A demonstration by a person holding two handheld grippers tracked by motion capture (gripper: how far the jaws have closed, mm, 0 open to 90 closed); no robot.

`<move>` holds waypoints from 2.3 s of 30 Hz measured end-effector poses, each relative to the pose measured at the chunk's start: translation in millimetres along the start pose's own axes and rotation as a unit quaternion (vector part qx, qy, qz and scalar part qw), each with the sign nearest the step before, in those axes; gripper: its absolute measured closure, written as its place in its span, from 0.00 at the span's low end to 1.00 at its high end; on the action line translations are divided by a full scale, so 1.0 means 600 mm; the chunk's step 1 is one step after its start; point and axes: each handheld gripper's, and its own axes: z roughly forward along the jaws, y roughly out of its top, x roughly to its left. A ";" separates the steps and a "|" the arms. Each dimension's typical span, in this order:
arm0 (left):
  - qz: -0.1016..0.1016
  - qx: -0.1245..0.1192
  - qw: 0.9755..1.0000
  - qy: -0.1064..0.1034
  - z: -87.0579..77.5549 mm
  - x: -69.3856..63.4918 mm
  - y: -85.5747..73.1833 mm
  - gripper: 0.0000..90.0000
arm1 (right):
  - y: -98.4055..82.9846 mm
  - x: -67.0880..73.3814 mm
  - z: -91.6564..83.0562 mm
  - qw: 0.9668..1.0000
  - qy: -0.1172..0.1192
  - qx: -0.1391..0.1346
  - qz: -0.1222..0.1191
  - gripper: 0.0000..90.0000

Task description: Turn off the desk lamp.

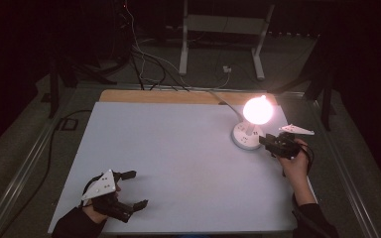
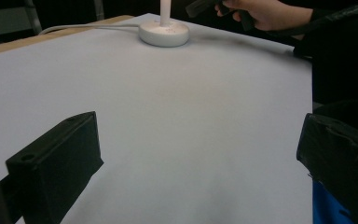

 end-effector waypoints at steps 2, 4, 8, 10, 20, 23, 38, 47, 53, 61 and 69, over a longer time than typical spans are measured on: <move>0.001 0.001 1.000 0.000 0.000 0.000 0.000 0.00 | -0.001 -0.001 0.003 1.000 -0.003 0.002 -0.002 0.79; 0.001 0.000 1.000 0.000 0.000 0.000 0.000 0.00 | -0.001 -0.001 0.006 1.000 -0.013 0.006 -0.007 0.88; -0.001 0.001 1.000 0.000 0.001 0.000 0.000 0.00 | -0.002 0.000 0.014 0.999 -0.022 0.016 -0.017 0.97; 0.000 0.000 1.000 0.000 0.000 0.000 0.000 0.00 | -0.002 0.002 0.020 0.999 -0.024 0.023 -0.023 0.99; 0.001 0.001 1.000 0.001 0.000 0.000 0.000 0.00 | 0.001 0.009 0.033 1.000 -0.023 0.014 -0.015 1.00; 0.000 -0.001 1.000 0.001 0.000 0.000 0.000 0.00 | 0.001 0.013 0.036 0.999 -0.026 0.014 -0.021 1.00; 0.001 0.000 1.000 0.000 0.000 0.000 0.000 0.00 | -0.005 0.016 0.047 0.999 -0.035 0.015 -0.034 1.00; 0.000 0.002 1.000 -0.001 0.001 -0.001 0.000 0.00 | -0.008 0.023 0.049 0.998 -0.047 0.010 -0.042 1.00; 0.002 0.002 1.000 -0.001 0.000 -0.002 0.000 0.00 | -0.009 0.024 0.049 0.998 -0.048 0.007 -0.034 1.00; 0.000 -0.001 1.000 -0.002 0.000 0.000 0.001 0.00 | 0.009 0.023 0.015 0.998 -0.045 -0.022 -0.032 1.00; -0.001 -0.001 1.000 -0.002 0.000 -0.001 0.001 0.00 | 0.018 0.013 -0.011 0.998 -0.045 -0.040 -0.016 1.00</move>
